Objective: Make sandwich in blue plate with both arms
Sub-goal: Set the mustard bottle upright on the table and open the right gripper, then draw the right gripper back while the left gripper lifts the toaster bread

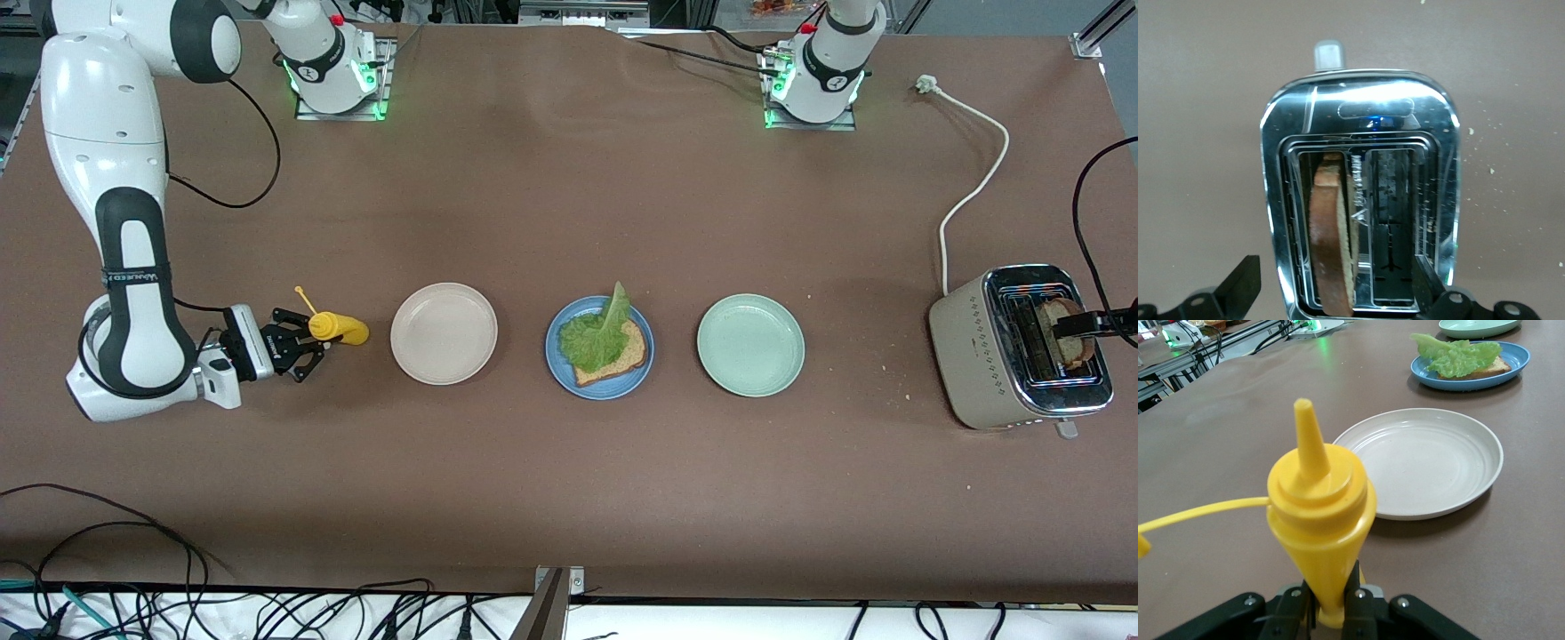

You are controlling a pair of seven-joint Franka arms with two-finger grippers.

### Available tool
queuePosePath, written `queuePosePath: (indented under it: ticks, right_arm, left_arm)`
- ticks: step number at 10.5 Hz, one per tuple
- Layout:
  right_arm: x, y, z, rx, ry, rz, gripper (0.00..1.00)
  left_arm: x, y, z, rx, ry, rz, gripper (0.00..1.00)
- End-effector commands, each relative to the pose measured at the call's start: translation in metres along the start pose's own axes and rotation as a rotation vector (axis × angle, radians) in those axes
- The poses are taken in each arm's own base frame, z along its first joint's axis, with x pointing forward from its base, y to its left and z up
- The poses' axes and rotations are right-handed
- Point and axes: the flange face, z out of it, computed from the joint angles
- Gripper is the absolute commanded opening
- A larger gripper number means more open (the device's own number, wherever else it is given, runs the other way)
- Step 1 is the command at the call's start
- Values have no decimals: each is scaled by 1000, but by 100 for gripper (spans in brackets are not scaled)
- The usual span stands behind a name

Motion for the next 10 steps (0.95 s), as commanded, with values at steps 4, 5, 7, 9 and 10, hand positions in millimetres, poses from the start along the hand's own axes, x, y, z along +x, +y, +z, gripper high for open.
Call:
queuePosePath:
  ticks: [4, 5, 7, 9, 10]
  right_arm:
    - [7, -1, -6, -1, 45, 39, 93]
    - [12, -2, -6, 14, 55, 48, 93]
    - [21, 1, -40, -29, -9, 77, 93]
    - [26, -1, -79, -55, -120, 134, 93]
    - [34, 3, -95, -72, -192, 172, 93]
  left_arm:
    - [6, -18, 15, 22, -17, -10, 93]
    - [7, -18, 18, 21, -21, -10, 88]
    - [6, -21, 19, 22, -22, -8, 53]
    - [6, -22, 19, 24, -23, -1, 3]
    - [5, -22, 18, 33, -25, 0, 0]
